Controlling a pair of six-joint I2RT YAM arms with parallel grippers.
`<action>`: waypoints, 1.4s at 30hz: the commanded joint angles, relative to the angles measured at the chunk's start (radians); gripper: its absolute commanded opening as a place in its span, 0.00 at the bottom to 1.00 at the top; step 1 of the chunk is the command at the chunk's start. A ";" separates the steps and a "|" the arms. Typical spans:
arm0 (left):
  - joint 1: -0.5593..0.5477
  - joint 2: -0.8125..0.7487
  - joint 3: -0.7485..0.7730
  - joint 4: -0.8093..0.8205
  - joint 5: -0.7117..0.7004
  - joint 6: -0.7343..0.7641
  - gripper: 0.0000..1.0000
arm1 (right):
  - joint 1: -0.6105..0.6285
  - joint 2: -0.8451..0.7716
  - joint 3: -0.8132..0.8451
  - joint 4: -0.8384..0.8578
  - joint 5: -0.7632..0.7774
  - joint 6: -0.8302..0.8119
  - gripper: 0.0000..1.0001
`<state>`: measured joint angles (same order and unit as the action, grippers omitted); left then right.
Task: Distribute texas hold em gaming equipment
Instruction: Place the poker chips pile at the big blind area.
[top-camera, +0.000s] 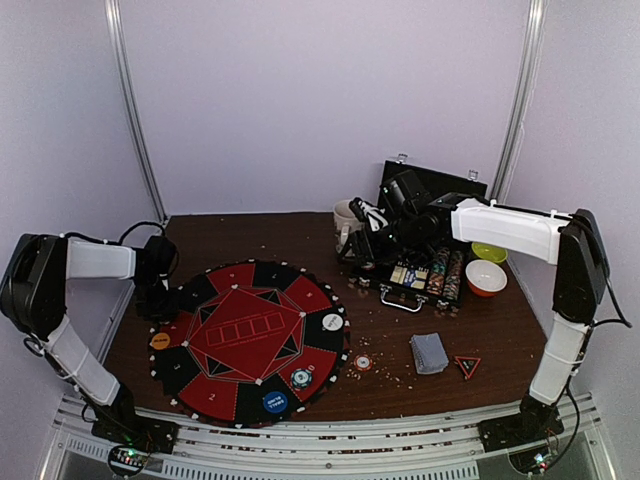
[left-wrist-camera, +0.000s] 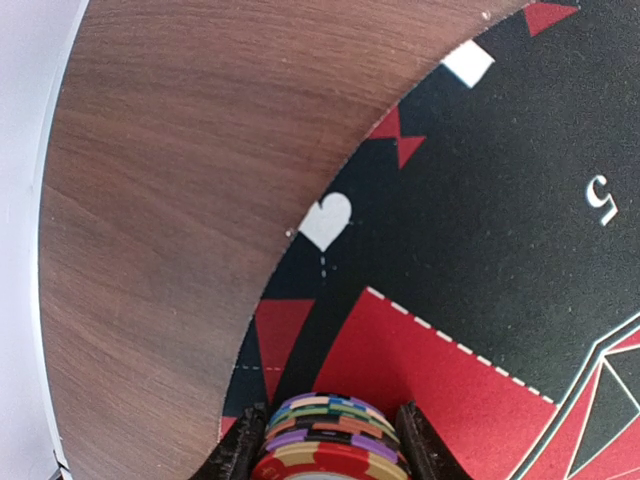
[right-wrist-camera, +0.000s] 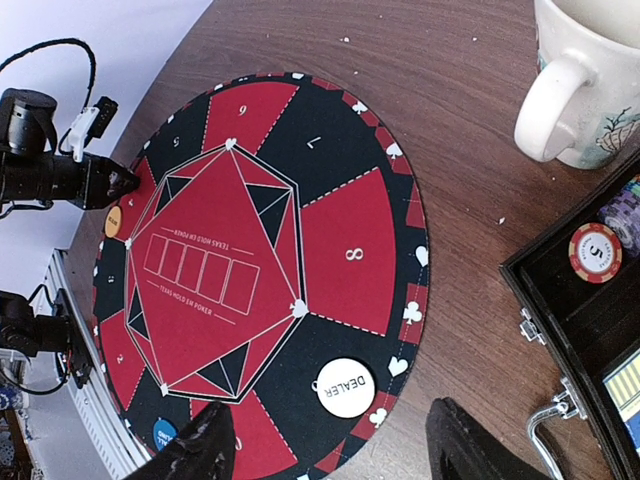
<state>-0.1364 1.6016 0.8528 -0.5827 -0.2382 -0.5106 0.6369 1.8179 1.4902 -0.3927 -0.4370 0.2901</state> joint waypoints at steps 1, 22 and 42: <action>0.008 0.017 -0.023 0.060 0.002 -0.026 0.03 | -0.005 -0.010 0.014 -0.026 0.017 -0.014 0.67; 0.016 0.003 -0.066 0.129 0.062 -0.025 0.63 | -0.008 -0.019 0.071 -0.082 0.075 -0.045 0.69; -0.024 -0.411 0.088 0.375 0.152 0.356 0.98 | -0.021 -0.486 -0.156 -0.066 0.768 -0.213 1.00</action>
<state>-0.1368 1.2411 0.8970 -0.3782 -0.1516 -0.2756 0.6266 1.4429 1.4590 -0.4660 0.2050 0.0513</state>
